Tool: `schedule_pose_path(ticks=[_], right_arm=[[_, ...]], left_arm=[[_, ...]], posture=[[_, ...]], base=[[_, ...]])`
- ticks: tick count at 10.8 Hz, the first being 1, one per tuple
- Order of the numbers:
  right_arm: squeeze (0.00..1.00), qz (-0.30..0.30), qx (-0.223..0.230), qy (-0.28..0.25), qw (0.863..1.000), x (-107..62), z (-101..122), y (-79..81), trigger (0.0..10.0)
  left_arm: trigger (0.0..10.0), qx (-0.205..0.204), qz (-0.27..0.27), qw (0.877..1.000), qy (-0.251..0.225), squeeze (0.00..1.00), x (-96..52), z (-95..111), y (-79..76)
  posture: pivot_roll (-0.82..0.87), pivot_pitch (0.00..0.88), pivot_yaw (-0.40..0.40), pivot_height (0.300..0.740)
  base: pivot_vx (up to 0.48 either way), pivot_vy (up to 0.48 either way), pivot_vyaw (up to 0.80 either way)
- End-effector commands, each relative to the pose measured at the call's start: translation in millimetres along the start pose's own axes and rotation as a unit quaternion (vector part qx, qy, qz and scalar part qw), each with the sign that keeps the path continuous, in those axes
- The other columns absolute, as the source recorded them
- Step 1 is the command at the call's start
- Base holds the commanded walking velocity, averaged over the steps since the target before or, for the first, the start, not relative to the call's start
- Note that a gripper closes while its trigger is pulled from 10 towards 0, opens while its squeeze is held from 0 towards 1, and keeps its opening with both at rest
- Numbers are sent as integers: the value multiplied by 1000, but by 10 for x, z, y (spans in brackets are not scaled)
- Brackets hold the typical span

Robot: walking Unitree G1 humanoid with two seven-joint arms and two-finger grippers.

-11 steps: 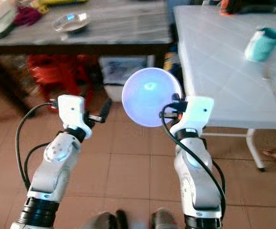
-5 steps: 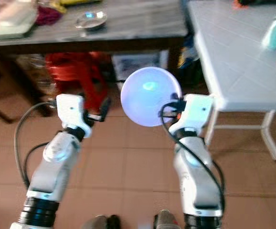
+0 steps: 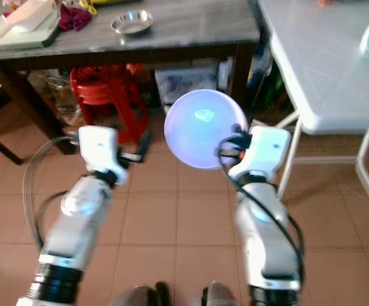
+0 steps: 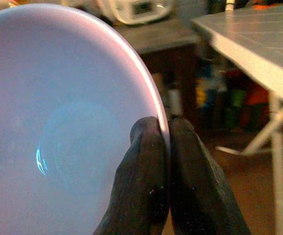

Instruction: Setting the table

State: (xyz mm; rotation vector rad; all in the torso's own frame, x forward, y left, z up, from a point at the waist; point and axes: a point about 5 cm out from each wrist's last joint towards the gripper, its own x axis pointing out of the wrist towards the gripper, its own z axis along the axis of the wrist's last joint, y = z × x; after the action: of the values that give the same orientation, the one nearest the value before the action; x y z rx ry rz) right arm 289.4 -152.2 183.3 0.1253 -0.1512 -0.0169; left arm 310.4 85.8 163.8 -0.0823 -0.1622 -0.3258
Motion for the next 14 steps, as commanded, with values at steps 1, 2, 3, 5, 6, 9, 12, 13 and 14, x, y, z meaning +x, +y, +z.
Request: schedule_pose_path(ticks=[1, 2, 3, 5, 6, 9, 12, 13, 14], right_arm=[[0, 6, 6, -11, 1000, -8, 43, 49, 10000], [0, 6, 6, -12, 1000, -8, 43, 47, 10000], [0, 5, 5, -11, 1000, -9, 43, 45, 10000], [0, 8, 3, -11, 1000, -13, 39, 41, 10000], [0, 9, 1, -11, 1000, -17, 38, 40, 10000], [0, 13, -7, -14, 1000, -17, 44, 39, 10000], [0, 11, -10, -14, 1000, -19, 43, 35, 10000], [0, 9, -11, -14, 1000, -20, 45, 24, 10000], [0, 8, -12, -14, 1000, -20, 48, 11, 10000]], left_arm=[[10000, 9, 9, 1000, -2, 0, -3, 19, 56], [10000, 8, 8, 1000, -10, 0, -2, 33, 49], [10000, 7, 1, 1000, -20, 0, -2, 59, 33], [10000, -4, -22, 1000, -16, 0, -3, 57, 3], [10000, -10, -36, 999, -21, 0, -15, 66, -12], [10000, -13, -40, 999, -20, 0, -15, 60, -21], [10000, -15, -49, 998, -22, 0, -13, 69, -33], [10000, -20, -58, 998, -23, 0, -14, 75, -53], [10000, -20, -59, 998, -23, 0, -14, 74, -63]], posture=[[-193, 184, 82, 740], [-196, 183, 81, 740], [-196, 183, 81, 740], [-199, 183, 82, 740], [-201, 184, 80, 740], [-204, 183, 79, 740], [-206, 183, 81, 740], [-210, 182, 83, 740], [-210, 182, 83, 740]], base=[[0, 360, 0], [0, 0, 0], [0, 0, 0], [0, 0, 0], [0, 0, 0], [0, 0, 194], [0, 0, 800], [270, 0, 700], [277, 0, 606]])
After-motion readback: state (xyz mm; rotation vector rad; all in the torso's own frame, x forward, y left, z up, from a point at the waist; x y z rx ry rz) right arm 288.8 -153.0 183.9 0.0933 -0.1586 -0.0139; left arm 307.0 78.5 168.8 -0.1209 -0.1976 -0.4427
